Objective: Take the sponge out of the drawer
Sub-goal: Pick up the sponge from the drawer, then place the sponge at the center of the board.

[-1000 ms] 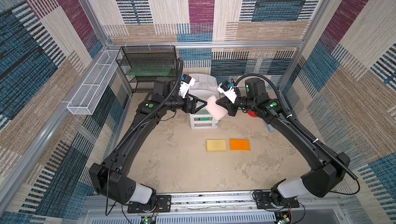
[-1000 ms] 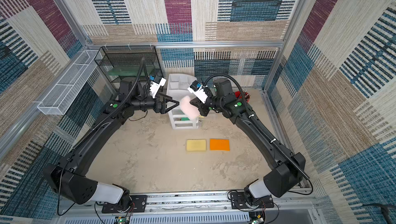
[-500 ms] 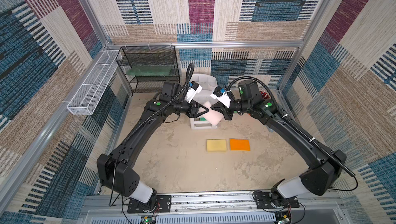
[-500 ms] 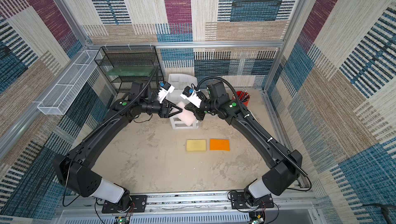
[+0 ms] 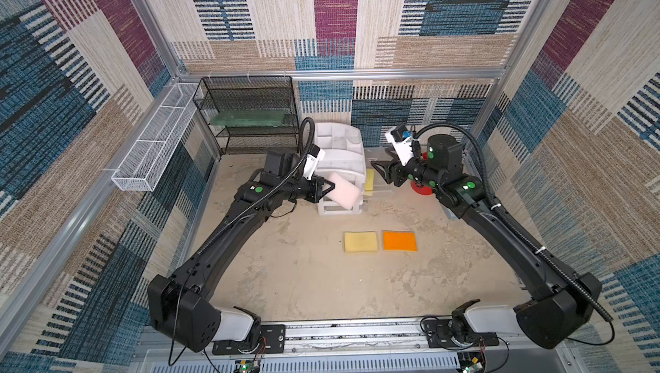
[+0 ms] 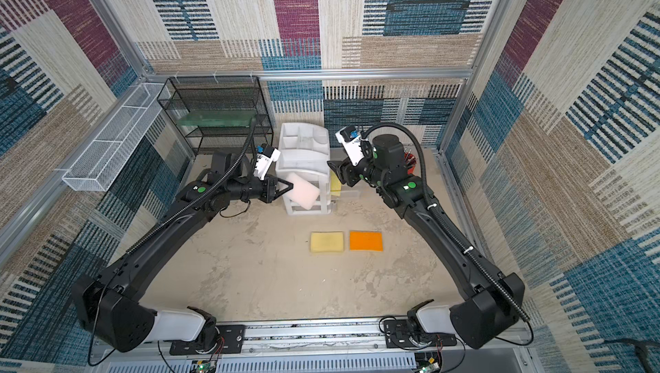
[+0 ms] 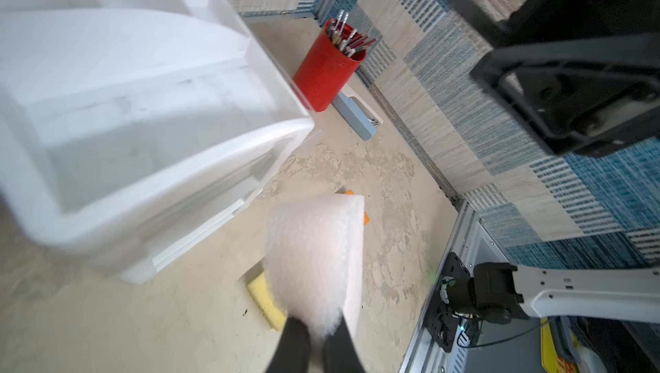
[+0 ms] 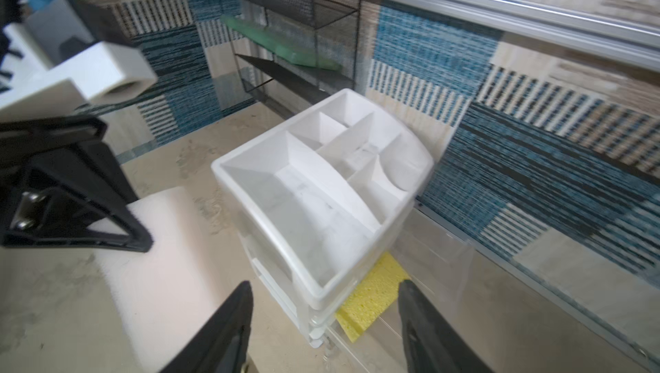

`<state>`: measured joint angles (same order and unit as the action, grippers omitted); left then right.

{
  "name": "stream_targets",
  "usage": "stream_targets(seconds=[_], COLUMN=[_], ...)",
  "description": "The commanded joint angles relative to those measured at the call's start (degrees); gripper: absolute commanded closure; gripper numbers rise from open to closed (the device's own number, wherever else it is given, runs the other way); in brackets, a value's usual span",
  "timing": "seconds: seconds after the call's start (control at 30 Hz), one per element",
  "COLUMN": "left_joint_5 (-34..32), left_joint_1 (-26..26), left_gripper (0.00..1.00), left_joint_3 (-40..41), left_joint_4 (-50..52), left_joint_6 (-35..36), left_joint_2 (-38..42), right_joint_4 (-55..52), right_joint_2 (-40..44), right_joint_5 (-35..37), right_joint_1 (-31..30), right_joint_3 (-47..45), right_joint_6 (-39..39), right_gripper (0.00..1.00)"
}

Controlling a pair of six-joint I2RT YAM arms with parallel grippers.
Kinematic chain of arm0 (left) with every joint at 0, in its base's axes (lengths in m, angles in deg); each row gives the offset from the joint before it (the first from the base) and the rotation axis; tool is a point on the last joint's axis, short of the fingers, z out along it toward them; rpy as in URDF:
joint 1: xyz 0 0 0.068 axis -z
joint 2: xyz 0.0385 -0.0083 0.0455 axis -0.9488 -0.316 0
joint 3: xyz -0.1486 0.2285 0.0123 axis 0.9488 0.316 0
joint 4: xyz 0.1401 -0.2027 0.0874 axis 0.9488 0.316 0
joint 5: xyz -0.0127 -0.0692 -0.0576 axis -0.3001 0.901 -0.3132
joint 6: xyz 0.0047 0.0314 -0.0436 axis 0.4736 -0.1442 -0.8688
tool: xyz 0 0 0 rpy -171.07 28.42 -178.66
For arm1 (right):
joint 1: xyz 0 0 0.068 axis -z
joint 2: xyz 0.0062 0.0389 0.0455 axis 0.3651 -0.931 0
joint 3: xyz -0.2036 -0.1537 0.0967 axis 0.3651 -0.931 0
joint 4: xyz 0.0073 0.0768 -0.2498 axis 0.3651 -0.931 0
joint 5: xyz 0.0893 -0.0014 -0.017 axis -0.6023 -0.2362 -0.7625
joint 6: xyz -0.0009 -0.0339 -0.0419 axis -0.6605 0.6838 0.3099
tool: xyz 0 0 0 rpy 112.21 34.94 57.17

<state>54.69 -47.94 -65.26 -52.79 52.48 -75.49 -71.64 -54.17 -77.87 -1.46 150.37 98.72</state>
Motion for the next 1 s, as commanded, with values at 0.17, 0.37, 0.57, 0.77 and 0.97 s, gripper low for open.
stream_targets(seconds=[0.17,0.37,0.57,0.77,0.97], left_joint_5=[-14.78,-15.13,-13.88,-11.90,-8.70], left_joint_1=[-0.10,-0.19,-0.19,-0.18,-0.26], left_gripper=[1.00,1.00,1.00,1.00,1.00], left_joint_3=[21.56,35.27,38.58,38.95,39.78], left_joint_4=[-9.89,-17.80,-25.01,-28.79,-31.41], left_joint_6=[-25.87,-35.43,-38.01,-38.13,-39.52], left_joint_2=[15.04,15.86,7.96,-0.29,-7.35], right_joint_4=[17.41,17.53,16.66,16.83,16.12], right_joint_2=[3.79,1.68,1.95,2.49,2.00], right_joint_5=[10.69,7.28,6.98,7.79,9.56], right_joint_1=[8.07,10.44,10.44,10.40,10.48], right_joint_3=[-8.93,-10.12,-10.41,-12.04,-12.20], right_joint_6=[-19.24,-22.59,-22.33,-22.31,-22.14], right_gripper=[0.27,0.27,0.27,0.26,0.26])
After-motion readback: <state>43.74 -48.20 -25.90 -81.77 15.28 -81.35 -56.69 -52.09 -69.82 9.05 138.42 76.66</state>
